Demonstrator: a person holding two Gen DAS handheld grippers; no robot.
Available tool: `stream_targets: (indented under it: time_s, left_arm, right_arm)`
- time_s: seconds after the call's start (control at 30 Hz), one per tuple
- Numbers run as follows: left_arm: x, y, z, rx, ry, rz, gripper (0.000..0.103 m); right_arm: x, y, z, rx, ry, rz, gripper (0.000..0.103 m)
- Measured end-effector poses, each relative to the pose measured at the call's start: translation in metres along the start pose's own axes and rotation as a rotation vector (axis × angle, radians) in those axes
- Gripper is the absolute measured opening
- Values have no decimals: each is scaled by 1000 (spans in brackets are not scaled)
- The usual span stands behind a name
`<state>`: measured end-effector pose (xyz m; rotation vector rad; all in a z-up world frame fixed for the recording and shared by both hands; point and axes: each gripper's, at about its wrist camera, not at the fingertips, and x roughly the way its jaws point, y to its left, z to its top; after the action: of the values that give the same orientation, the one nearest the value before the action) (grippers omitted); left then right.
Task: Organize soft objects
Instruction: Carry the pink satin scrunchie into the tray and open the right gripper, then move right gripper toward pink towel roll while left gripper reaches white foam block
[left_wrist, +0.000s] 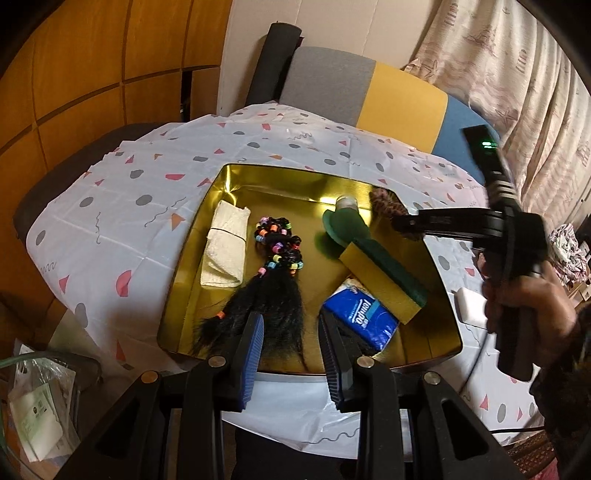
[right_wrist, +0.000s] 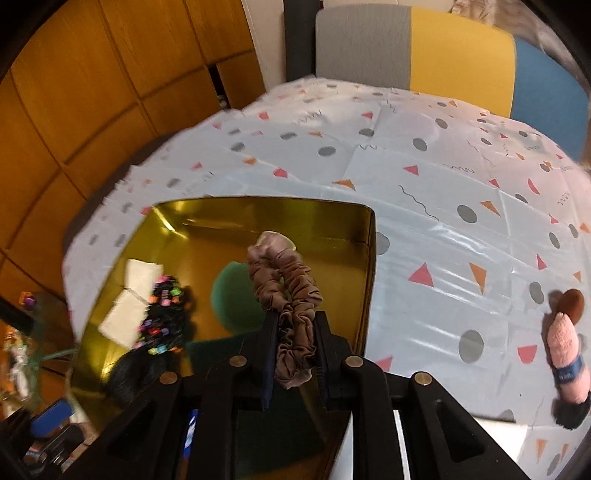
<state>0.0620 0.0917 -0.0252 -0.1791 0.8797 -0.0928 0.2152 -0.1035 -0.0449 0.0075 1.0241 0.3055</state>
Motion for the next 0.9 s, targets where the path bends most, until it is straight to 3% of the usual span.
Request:
stream_targets:
  time_s: [0.2,0.3,0.33,0.47,0.9]
  left_arm:
    - [2,5,0,-3,7,9,30]
    - [3,5,1,-4,9,13,30]
    - [3,5,1,-2,10,12,30]
    - [3,1,1,10,11,12,30]
    - [-12,-21,3,84,-20,13,32]
  right_arm:
    - [20,5,3,-32,27,-38,34]
    - [15,6,-2,-46,6,-25,63]
    - [12,6,-3,-48,-5,-16,65]
    - [0,7,-8,-52,-35,8,66]
    - [-63,-13,-25,-3,-175,70,83]
